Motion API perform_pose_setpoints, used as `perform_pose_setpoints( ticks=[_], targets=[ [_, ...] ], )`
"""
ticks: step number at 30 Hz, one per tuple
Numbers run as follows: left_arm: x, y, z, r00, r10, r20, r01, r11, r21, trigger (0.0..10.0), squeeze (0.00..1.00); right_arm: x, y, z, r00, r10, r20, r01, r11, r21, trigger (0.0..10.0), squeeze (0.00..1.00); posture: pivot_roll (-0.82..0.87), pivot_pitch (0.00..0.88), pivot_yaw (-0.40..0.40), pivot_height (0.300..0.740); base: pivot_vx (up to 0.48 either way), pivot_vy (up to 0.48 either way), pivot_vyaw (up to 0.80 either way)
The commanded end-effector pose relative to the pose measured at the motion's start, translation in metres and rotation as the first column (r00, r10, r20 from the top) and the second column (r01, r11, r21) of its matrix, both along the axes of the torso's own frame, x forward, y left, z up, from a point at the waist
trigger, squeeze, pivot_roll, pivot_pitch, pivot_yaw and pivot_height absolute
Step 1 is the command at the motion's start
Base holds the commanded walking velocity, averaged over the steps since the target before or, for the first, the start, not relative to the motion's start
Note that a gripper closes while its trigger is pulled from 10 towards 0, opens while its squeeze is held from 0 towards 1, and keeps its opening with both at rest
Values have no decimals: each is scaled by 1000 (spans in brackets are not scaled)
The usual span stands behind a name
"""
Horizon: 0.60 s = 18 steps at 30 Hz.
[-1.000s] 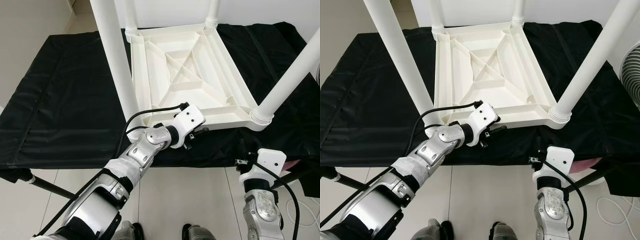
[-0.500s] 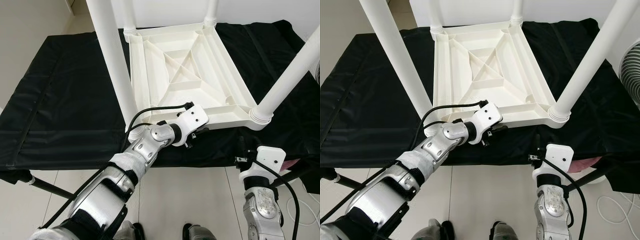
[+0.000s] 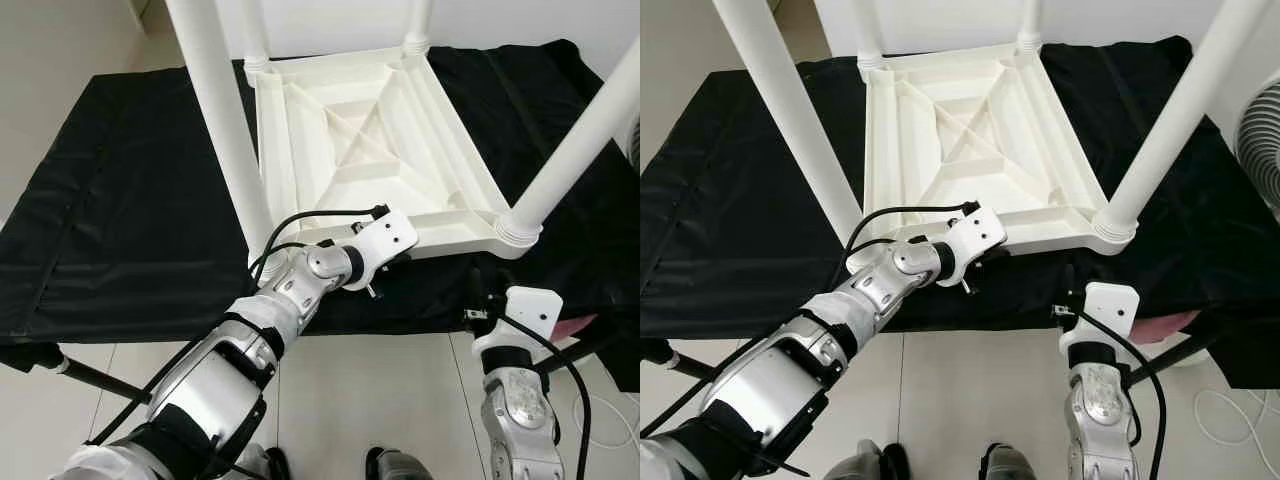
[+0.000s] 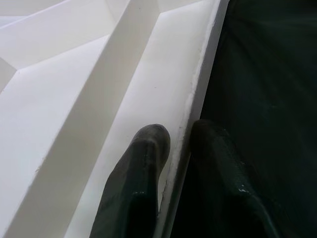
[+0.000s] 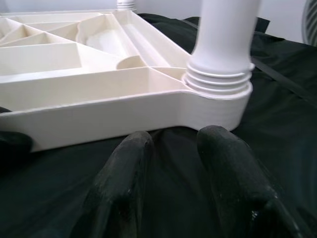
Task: Building children table
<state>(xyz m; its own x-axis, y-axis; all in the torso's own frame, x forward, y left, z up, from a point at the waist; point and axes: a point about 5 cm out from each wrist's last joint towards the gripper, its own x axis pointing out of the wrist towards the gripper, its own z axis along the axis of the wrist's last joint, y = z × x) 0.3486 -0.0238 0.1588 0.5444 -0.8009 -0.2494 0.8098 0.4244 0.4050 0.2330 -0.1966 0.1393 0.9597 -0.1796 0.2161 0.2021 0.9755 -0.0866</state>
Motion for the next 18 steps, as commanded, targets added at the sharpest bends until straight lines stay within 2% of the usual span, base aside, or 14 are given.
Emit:
perform_pose_setpoints(
  ticks=[1,10,12,13,16,18],
  targets=[
    [8,26,-18,995,99,-30,-96,993,73,0,0,0,-1,-5,1000,-7,-28,6,1000,-2,10000,0,-211,143,119,740,0,0,0],
    [17,71,-20,983,183,5,-182,977,107,0,0,4,6,-6,998,46,-33,-46,999,-9,10000,0,-180,158,100,740,0,0,0],
    [17,77,-20,982,191,9,-191,975,109,0,0,4,7,-6,998,50,-34,-50,999,-11,10000,0,-180,158,100,740,0,0,0],
    [17,77,-20,982,191,9,-191,975,109,0,0,4,7,-6,998,50,-34,-50,999,-11,10000,0,-180,158,100,740,0,0,0],
    [12,103,-23,979,201,23,-202,972,121,0,0,5,6,-6,998,52,-38,-53,998,-17,10000,0,-171,168,91,740,0,0,0],
    [10,110,-24,980,199,26,-201,972,125,0,0,5,5,-6,998,53,-39,-54,998,-19,10000,0,-169,169,90,740,0,0,0]
  ],
)
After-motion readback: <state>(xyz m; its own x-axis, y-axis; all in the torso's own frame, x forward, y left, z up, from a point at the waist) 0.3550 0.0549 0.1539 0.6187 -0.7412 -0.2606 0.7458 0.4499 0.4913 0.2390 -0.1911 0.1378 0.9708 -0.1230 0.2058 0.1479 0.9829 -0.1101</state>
